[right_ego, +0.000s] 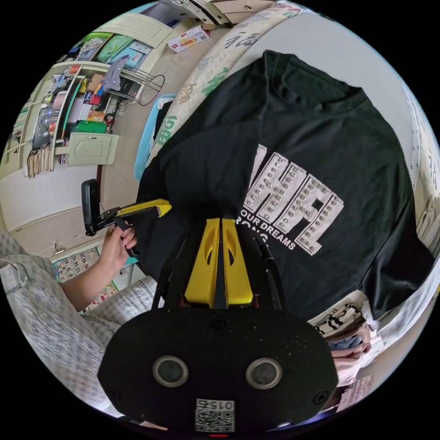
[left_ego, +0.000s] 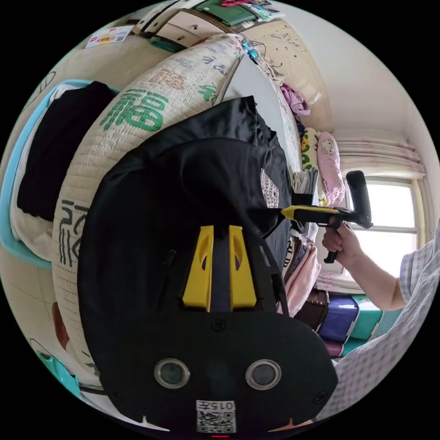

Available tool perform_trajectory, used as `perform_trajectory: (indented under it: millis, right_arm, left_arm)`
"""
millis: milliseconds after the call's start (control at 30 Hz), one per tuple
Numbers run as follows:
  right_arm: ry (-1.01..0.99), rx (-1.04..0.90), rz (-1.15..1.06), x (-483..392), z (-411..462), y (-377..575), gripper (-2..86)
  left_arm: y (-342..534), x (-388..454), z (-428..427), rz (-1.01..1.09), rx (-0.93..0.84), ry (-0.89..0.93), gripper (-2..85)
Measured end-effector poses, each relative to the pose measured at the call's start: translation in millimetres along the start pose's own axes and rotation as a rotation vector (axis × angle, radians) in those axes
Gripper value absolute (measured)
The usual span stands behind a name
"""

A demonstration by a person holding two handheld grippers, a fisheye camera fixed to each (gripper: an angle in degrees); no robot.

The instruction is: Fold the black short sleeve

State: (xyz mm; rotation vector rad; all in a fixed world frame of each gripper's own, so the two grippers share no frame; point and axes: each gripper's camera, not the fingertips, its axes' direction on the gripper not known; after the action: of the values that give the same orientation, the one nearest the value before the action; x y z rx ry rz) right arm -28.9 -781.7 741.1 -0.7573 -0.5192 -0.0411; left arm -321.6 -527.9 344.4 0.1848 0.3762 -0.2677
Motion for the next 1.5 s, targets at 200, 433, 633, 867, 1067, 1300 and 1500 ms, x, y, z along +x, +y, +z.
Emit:
perform_trajectory:
  millis: [200, 433, 633, 867, 1067, 1300, 1500]
  right_arm:
    - [0.051, 0.159, -0.169, -47.4, -48.1, -84.6, -0.1]
    - [0.005, 0.393, -0.326, -143.8, -55.8, -235.7, 2.9]
    - [-0.058, 0.338, -0.394, -152.6, -45.4, -210.2, 5.9]
    - [-0.008, 0.250, -0.109, -34.4, -30.5, -94.9, 4.3]
    - [0.189, 0.297, 0.197, 50.7, -57.4, -15.9, 2.2]
    - [0.302, 0.336, 0.344, 132.7, -88.2, -30.9, -0.3]
    - [0.381, 0.243, 0.362, 162.0, -75.7, -59.5, -0.6]
  left_arm:
    - [4.8, -33.4, -51.8, -0.123, 0.272, 0.189, -0.5]
    - [12.9, -112.7, -111.8, -0.438, 0.745, 0.218, -0.3]
    - [13.6, -103.8, -123.9, -0.354, 0.681, 0.111, -0.2]
    - [-30.1, -44.5, -103.5, -0.050, 0.483, 0.046, 0.1]
    - [-94.7, 38.0, -56.5, 0.250, 0.240, -0.066, 1.1]
    - [-178.2, 118.5, 20.5, 0.433, -0.009, -0.278, -0.4]
    - [-233.3, 164.2, 65.0, 0.477, -0.092, -0.441, -0.7]
